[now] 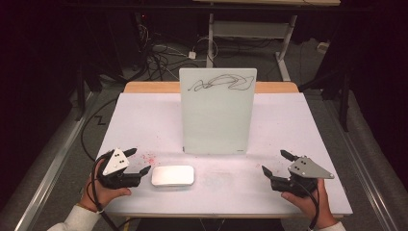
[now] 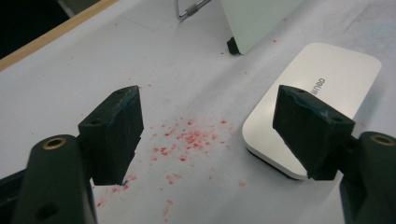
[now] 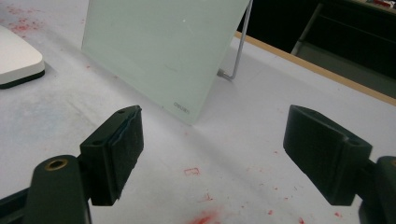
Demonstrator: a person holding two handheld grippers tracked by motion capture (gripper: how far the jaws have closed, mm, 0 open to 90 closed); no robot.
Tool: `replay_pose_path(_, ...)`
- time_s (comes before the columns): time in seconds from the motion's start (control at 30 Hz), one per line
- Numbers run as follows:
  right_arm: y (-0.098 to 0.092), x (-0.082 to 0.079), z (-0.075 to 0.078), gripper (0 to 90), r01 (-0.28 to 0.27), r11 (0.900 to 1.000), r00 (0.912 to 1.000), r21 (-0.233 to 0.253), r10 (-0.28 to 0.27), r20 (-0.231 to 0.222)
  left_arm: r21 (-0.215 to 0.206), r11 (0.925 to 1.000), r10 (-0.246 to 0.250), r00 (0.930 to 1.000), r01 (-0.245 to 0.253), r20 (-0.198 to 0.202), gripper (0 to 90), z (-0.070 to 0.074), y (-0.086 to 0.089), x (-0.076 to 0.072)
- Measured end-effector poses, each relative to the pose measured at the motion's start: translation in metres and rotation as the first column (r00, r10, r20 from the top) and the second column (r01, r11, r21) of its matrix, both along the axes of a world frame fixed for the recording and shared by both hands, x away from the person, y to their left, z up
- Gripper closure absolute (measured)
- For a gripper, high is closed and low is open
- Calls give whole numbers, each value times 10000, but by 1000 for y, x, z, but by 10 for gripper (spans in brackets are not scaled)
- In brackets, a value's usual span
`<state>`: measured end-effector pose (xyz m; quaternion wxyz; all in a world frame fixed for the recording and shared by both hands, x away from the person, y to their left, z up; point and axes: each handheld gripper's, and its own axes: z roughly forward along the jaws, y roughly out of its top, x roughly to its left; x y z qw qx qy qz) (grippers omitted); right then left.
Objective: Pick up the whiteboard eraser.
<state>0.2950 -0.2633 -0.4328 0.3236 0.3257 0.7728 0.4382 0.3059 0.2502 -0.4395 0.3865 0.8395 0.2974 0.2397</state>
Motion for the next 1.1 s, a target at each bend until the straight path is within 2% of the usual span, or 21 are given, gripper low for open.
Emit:
replay_pose_path(0.23,2,0,-1,207,-202,9996,9997,-214,200,-114,223,9993,-276,9989,285,-388,236,13,1,-1)
replay_pose_path(0.3,3,1,-2,207,-222,9996,9996,-198,219,-198,150,9981,-576,9953,589,-775,227,18,1,0)
replay_pose_path(0.37,4,1,-2,207,-272,9993,9993,-244,266,-244,557,9949,-785,9924,840,-943,227,22,-2,0)
replay_pose_path(0.4,5,1,-3,207,-291,9993,9991,-239,284,-299,780,9878,-1219,9813,1345,-1488,227,26,-8,2)
replay_pose_path(0.43,6,1,-3,207,-343,9990,9989,-279,334,-330,780,9878,-1219,9813,1345,-1488,227,26,-8,2)
replay_pose_path(0.47,6,1,-4,207,-377,9987,9987,-342,365,-364,1008,9818,-1417,9745,1608,-1739,227,27,-12,4)
replay_pose_path(0.5,7,1,-4,208,-415,9984,9984,-385,400,-407,1571,9627,-1773,9522,2203,-2488,215,26,-24,8)
replay_pose_path(0.53,8,1,-5,208,-446,9982,9981,-392,429,-443,1571,9627,-1773,9522,2203,-2488,192,26,-24,8)
replay_pose_path(0.57,8,2,-5,208,-491,9979,9978,-421,471,-474,2113,9396,-2026,9351,2693,-2908,192,24,-36,10)
replay_pose_path(0.6,8,2,-6,208,-518,9977,9975,-428,497,-495,2357,9255,-2177,9258,2964,-3091,191,22,-42,12)
replay_pose_path(0.63,8,2,-6,208,-549,9973,9973,-484,524,-517,2357,9255,-2177,9258,2964,-3091,191,22,-42,12)
replay_pose_path(0.67,9,3,-7,210,-562,9974,9970,-460,535,-567,2503,9147,-2288,9171,3173,-3265,191,21,-48,13)
replay_pose_path(0.7,9,3,-7,210,-586,9971,9967,-495,556,-595,2800,8932,-2447,9028,3518,-3537,191,17,-59,17)
replay_pose_path(0.73,9,3,-8,210,-582,9971,9965,-496,551,-625,2800,8932,-2447,9028,3518,-3537,191,17,-59,17)
replay_pose_path(0.8,9,3,-8,210,-614,9967,9962,-538,579,-653,3095,8706,-2601,8918,3824,-3702,191,14,-73,24)
replay_pose_path(0.83,9,3,-8,210,-617,9966,9962,-550,581,-647,3088,8651,-2700,8859,3952,-3772,191,13,-76,27)
replay_pose_path(0.9,8,3,-9,210,-651,9965,9958,-532,614,-673,3096,8609,-2752,8813,4038,-3841,201,12,-80,30)
replay_pose_path(1.0,9,4,-10,210,-719,9959,9952,-541,680,-708,3157,8344,-3039,8550,4518,-4202,208,5,-92,40)
replay_pose_path(1.03,9,4,-10,210,-726,9958,9951,-555,685,-710,3157,8344,-3039,8550,4518,-4202,221,5,-92,40)
replay_pose_path(1.07,9,4,-10,210,-742,9956,9949,-564,701,-719,3362,8224,-3029,8535,4589,-4240,211,1,-97,43)
replay_pose_path(1.1,10,4,-10,210,-776,9952,9948,-600,733,-711,3389,8190,-3035,8508,4630,-4289,235,0,-98,45)
